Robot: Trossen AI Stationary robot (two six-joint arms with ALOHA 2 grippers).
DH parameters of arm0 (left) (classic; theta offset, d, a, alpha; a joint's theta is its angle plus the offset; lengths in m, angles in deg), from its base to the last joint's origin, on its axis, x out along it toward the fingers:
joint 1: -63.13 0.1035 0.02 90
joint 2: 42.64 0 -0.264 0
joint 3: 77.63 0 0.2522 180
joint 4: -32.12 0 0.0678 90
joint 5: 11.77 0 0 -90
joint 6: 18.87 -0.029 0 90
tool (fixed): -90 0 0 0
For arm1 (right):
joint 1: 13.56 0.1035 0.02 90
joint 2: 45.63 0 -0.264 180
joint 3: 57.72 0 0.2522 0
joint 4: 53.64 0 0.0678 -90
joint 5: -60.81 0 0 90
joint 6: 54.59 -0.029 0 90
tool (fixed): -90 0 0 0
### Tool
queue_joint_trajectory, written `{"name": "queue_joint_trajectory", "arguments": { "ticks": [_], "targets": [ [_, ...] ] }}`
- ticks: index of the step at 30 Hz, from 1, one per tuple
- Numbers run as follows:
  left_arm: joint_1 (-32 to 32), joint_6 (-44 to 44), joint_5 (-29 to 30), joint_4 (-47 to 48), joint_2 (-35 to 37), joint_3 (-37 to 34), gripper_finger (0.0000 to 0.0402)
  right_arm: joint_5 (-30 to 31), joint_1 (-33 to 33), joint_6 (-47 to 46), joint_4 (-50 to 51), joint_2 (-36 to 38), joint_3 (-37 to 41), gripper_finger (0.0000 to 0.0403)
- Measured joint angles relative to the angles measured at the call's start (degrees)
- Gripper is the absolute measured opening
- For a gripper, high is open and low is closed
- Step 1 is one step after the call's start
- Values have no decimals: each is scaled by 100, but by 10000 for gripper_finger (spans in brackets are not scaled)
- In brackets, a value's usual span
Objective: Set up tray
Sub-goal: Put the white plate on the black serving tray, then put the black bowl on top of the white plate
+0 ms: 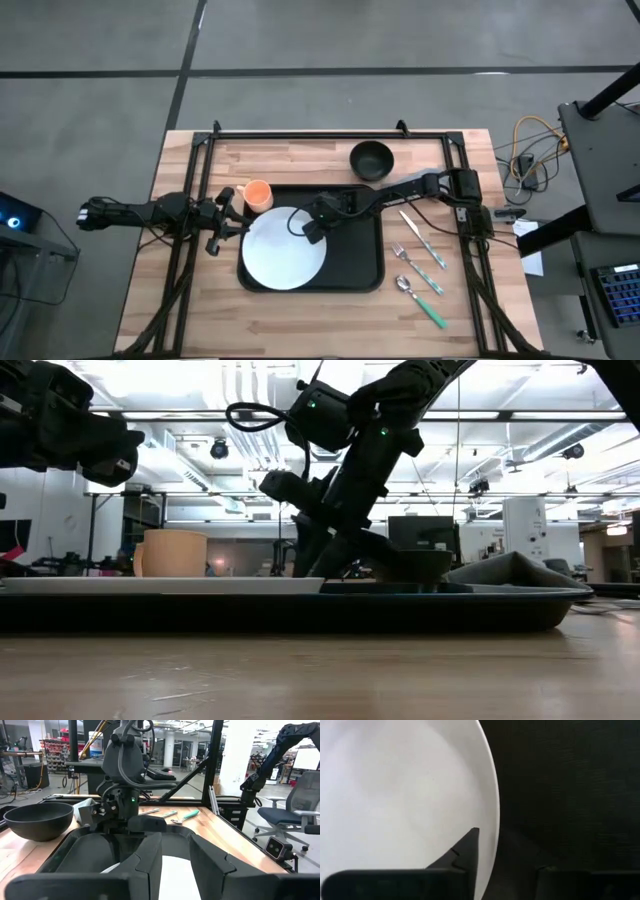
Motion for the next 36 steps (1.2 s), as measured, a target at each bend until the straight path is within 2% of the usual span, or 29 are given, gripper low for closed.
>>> {"name": "queue_joint_trajectory", "arguments": {
  "ticks": [8, 14, 24, 31, 36],
  "targets": [
    [-2, -2, 0, 2, 0, 0, 80, -2, 0, 38, 3, 5, -57, 144],
    [-2, -2, 0, 2, 0, 0, 80, -2, -26, 184, 145, 149, -251, 169],
    [0, 0, 2, 1, 0, 0, 80, -158, -132, 629, 1206, 260, -877, 167],
    [-2, -2, 0, 0, 0, 0, 80, -303, -494, 1075, 2108, 442, -924, 173],
    [0, -2, 1, 1, 0, 0, 80, -299, -753, 1649, 2187, 703, -907, 178]
  ]
}}
